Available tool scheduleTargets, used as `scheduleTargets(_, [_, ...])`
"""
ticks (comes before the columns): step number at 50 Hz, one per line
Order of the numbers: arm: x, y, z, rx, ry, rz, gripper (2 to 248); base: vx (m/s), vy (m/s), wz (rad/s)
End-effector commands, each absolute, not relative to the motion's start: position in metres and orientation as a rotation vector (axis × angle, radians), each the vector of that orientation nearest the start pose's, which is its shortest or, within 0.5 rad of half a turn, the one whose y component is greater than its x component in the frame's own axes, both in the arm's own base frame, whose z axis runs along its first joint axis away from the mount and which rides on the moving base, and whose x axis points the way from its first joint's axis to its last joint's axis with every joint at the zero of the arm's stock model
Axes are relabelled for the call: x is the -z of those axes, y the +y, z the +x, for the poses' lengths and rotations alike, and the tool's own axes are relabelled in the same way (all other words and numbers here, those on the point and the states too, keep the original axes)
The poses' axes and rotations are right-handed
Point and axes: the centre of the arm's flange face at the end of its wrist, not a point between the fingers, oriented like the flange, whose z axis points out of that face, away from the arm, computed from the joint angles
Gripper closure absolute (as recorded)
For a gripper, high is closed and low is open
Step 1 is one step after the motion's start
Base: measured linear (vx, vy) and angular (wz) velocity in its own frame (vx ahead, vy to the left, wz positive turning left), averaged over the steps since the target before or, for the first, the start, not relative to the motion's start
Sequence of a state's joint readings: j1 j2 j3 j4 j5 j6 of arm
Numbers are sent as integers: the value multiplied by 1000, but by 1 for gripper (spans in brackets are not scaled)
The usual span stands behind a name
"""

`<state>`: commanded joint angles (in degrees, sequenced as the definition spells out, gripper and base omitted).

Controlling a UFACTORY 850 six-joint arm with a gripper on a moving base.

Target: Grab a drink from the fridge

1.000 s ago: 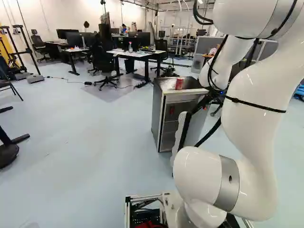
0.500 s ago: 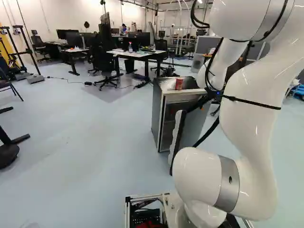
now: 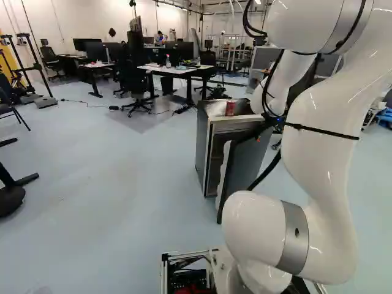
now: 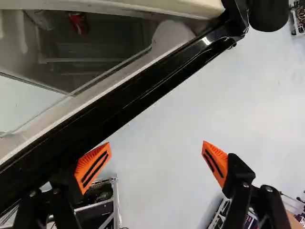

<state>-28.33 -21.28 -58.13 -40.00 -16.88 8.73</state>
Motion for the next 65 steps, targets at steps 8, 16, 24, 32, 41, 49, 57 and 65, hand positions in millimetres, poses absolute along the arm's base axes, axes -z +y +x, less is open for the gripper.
scheduleTargets(8, [-400,-276,478,505,0,-3472,3,0,0,0])
scheduleTargets(16, [-402,-276,478,522,-14,-3474,3,0,0,0])
scheduleTargets(24, [-403,-276,479,528,-24,-3474,3,0,0,0])
scheduleTargets(32, [-403,-276,479,535,-33,-3474,3,0,0,0])
scheduleTargets(41, [-404,-276,479,539,-32,-3475,3,0,0,0])
scheduleTargets(49, [-420,-275,478,587,-28,-3481,3,0,0,0])
scheduleTargets(57, [-432,-275,476,622,-24,-3485,3,0,0,0])
scheduleTargets(65, [-432,-275,476,622,-24,-3485,3,0,0,0])
